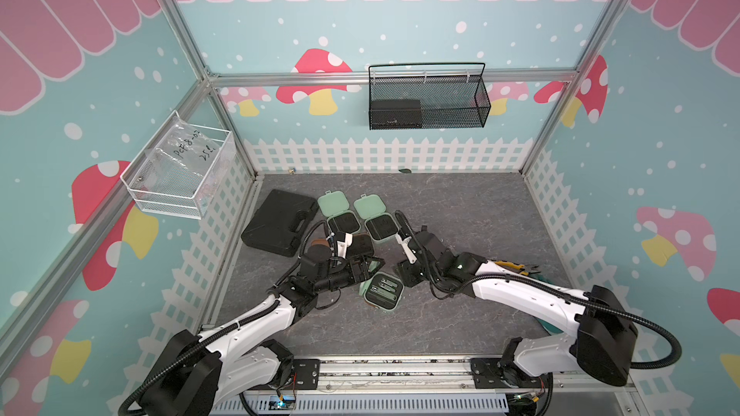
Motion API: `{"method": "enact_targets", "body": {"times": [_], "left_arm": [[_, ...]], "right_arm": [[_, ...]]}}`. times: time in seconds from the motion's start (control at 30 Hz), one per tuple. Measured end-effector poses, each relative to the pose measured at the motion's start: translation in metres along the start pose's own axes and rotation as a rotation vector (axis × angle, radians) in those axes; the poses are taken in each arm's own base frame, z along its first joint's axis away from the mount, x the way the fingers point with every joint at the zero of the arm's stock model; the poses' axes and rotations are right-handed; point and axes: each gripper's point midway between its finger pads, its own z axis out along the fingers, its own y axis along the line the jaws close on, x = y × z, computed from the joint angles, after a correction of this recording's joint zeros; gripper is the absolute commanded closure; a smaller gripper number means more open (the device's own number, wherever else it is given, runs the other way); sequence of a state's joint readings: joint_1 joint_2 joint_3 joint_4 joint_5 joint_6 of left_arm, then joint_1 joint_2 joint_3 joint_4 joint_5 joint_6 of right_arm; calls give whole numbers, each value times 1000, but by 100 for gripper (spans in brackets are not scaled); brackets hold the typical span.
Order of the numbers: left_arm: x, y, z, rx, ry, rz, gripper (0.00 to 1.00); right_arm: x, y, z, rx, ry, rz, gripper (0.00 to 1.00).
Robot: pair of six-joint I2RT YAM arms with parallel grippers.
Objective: Organize nail clipper sets
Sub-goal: Close the storage box at the center of the board.
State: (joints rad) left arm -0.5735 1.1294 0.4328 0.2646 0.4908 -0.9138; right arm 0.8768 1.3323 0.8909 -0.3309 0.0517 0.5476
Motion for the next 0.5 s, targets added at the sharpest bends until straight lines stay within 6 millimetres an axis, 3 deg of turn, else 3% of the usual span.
{"method": "enact_targets", "body": {"times": [0.17, 0.3, 0.5], "left_arm": [[30, 6, 23, -11, 97, -11, 2], [49, 22, 37, -35, 146, -46, 5], [55, 33, 47, -47, 154, -70, 6]], "right_arm": [[23, -6, -8, -47, -6, 153, 35], [34, -9, -12, -85, -39, 271, 33], [44, -11, -7, -106, -37, 371, 35]]}}
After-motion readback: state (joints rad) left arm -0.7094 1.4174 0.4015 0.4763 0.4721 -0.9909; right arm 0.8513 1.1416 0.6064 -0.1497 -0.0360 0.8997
